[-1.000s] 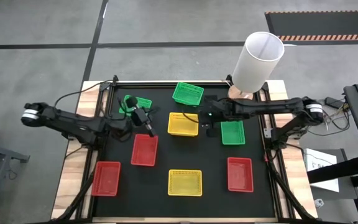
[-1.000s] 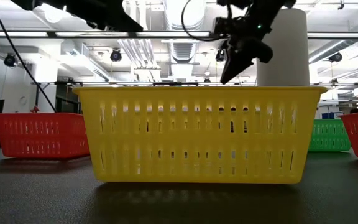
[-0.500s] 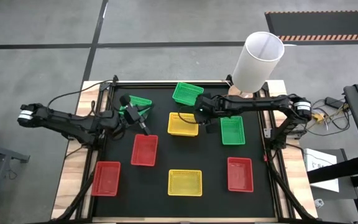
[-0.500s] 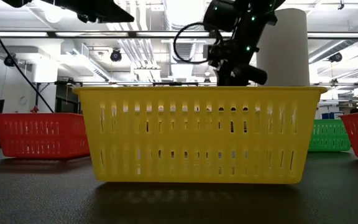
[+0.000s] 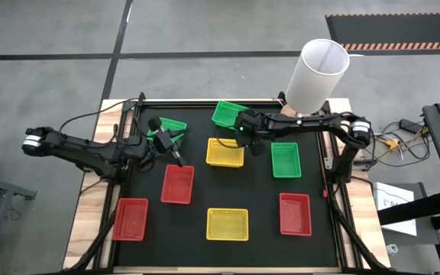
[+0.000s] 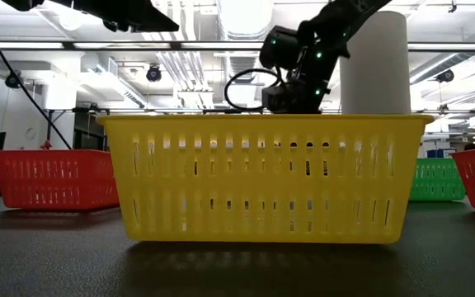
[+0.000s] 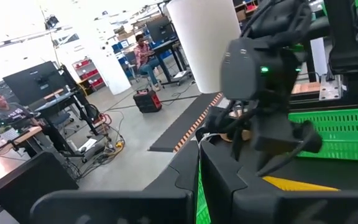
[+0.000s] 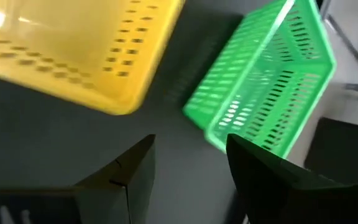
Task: Stack baskets by color
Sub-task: Stack the top green basket on top of the right green bin
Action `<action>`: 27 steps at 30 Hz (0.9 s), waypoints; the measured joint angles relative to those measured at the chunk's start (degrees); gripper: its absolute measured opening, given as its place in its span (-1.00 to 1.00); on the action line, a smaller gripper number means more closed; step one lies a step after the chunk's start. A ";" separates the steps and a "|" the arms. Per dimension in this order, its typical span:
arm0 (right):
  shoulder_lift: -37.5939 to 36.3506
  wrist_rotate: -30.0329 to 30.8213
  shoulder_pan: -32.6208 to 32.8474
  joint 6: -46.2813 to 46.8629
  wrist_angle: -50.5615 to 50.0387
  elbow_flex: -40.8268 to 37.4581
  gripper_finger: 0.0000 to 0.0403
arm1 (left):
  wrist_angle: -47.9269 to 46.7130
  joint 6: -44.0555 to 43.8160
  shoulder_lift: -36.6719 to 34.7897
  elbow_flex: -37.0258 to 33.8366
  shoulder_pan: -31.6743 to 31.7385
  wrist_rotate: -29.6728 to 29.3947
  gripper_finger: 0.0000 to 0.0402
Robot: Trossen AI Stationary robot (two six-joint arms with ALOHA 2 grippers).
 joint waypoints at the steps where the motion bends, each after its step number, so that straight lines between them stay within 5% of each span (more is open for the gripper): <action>1: 0.23 0.00 -0.54 -0.87 0.92 0.00 -0.07 | -0.03 0.04 0.10 0.00 0.00 0.00 -1.00; 20: 6.99 -2.15 -7.14 -8.62 8.04 0.02 -0.12 | 0.31 0.45 0.17 -0.09 0.02 0.00 -1.00; 27: 8.33 -2.64 -7.22 -11.27 8.79 0.02 -0.42 | 0.33 1.51 0.17 -0.09 0.04 -0.02 -1.00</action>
